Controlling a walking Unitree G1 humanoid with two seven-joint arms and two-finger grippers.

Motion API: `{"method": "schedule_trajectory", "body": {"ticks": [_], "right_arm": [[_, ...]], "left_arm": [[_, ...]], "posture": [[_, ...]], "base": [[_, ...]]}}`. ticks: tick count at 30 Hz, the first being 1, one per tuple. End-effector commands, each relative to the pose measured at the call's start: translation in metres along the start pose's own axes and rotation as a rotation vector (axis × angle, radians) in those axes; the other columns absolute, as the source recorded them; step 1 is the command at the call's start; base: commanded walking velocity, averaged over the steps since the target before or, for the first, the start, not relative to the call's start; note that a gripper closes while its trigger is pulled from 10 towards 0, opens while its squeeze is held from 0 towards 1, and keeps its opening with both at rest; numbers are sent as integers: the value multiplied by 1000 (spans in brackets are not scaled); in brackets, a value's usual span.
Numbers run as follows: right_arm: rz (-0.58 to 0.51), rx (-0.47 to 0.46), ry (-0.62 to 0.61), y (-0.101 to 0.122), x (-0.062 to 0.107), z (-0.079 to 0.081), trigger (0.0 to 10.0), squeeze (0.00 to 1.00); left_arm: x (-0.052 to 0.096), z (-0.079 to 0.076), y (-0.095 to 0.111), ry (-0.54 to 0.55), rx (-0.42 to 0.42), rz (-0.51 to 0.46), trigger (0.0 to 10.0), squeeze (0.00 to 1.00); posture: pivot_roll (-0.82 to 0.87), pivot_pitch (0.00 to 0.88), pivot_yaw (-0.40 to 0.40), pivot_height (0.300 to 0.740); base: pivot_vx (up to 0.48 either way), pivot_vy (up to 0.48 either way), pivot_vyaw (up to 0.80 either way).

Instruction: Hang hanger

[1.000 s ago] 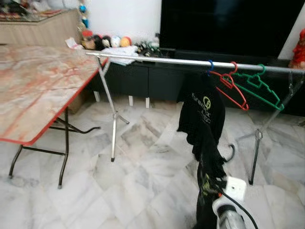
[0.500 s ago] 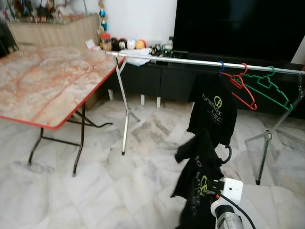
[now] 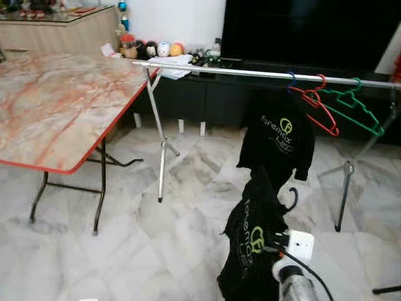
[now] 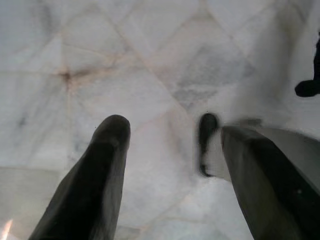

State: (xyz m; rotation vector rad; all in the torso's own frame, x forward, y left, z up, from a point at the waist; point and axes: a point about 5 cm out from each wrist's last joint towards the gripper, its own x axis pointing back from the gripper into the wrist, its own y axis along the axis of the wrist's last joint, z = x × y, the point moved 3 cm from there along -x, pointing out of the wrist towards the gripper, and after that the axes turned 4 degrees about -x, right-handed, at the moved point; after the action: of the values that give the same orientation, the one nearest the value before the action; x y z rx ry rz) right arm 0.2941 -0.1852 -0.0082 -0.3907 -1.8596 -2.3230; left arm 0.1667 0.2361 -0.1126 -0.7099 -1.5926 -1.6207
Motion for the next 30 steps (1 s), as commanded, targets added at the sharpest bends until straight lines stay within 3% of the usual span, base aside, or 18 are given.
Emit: {"method": "schedule_trajectory", "body": {"ticks": [1, 10, 13, 14, 15, 16, 18, 20, 22, 24, 30], "right_arm": [[-40, -9, 19, 10, -4, 8, 10000, 0], [-33, -7, 31, 9, -5, 10, 10000, 0], [10, 32, 53, 5, -7, 12, 10000, 0], [46, 94, 101, 1, -8, 16, 10000, 0], [46, 94, 101, 1, -8, 16, 10000, 0], [83, 192, 165, -3, -9, 21, 10000, 0], [107, 249, 204, -5, -9, 21, 10000, 0], [152, 445, 377, -9, -7, 28, 10000, 0], [165, 573, 479, -10, -3, 30, 10000, 0], [188, 614, 530, -12, -2, 30, 10000, 0], [216, 695, 671, -1, -3, 28, 10000, 0]], "left_arm": [[1, 9, -2, 20, 3, 14, 10000, 0], [2, 12, -3, 22, -18, 17, 10000, 0], [2, 13, -2, 22, -16, 12, 10000, 0], [2, 14, 0, 20, -27, 7, 10000, 0], [2, 14, 0, 20, -27, 7, 10000, 0], [1, 14, 5, 6, -70, -10, 10000, 0], [0, 14, 11, -8, -116, -32, 10000, 0], [-2, 11, 35, -30, -246, -110, 10000, 0], [-5, 2, 60, -58, -365, -186, 10000, 0], [-6, -6, 76, -77, -407, -235, 10000, 0], [3, -17, 153, -132, -575, -481, 10000, 0]], "posture": [[41, 47, -11, 740], [42, 46, -8, 740], [42, 47, -7, 740], [41, 48, -3, 740], [41, 48, -3, 740], [44, 51, 1, 740], [42, 53, 3, 740], [37, 55, 7, 740], [38, 57, 8, 740], [40, 57, 10, 740], [27, 51, 23, 740]], "base": [[0, 307, 0], [0, 95, 0], [0, 0, 0], [0, 0, 0], [0, 0, 0], [0, 0, 0], [0, 0, 0], [0, 0, 0], [0, 0, 0], [0, 0, 0], [0, 0, 0]]}}
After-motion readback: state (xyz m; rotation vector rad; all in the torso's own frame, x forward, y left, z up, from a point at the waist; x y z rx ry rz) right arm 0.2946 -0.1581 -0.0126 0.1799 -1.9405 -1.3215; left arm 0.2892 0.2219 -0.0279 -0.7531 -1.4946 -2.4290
